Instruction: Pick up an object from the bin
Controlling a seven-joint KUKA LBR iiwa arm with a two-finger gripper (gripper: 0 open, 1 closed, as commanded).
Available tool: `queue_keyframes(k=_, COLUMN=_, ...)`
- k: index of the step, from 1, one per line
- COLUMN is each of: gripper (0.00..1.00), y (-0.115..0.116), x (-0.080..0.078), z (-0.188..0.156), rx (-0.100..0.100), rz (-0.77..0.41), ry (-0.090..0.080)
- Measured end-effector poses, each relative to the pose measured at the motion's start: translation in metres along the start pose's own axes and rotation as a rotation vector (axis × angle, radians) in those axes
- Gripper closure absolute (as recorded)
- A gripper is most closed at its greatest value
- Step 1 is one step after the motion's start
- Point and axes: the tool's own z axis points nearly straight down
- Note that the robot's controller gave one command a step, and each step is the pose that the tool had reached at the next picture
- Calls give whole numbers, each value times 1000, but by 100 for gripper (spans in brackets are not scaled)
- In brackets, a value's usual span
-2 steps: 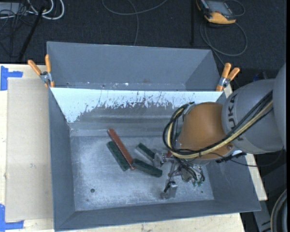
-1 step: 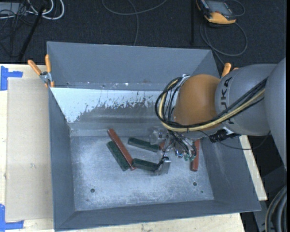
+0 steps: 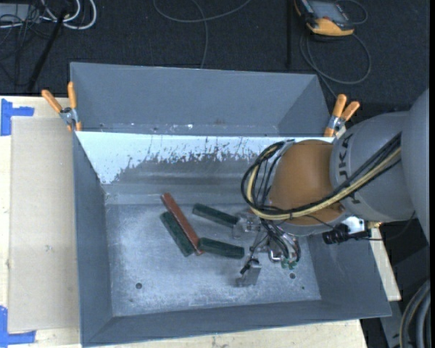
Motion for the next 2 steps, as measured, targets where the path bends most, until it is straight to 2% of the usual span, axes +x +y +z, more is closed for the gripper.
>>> queue_keyframes(k=1, gripper=0, y=4, x=-10, z=4, rx=0, rz=-59, ry=-3)
queue_keyframes(k=2, gripper=100, y=4, x=-10, z=4, rx=0, rz=-57, ry=-3)
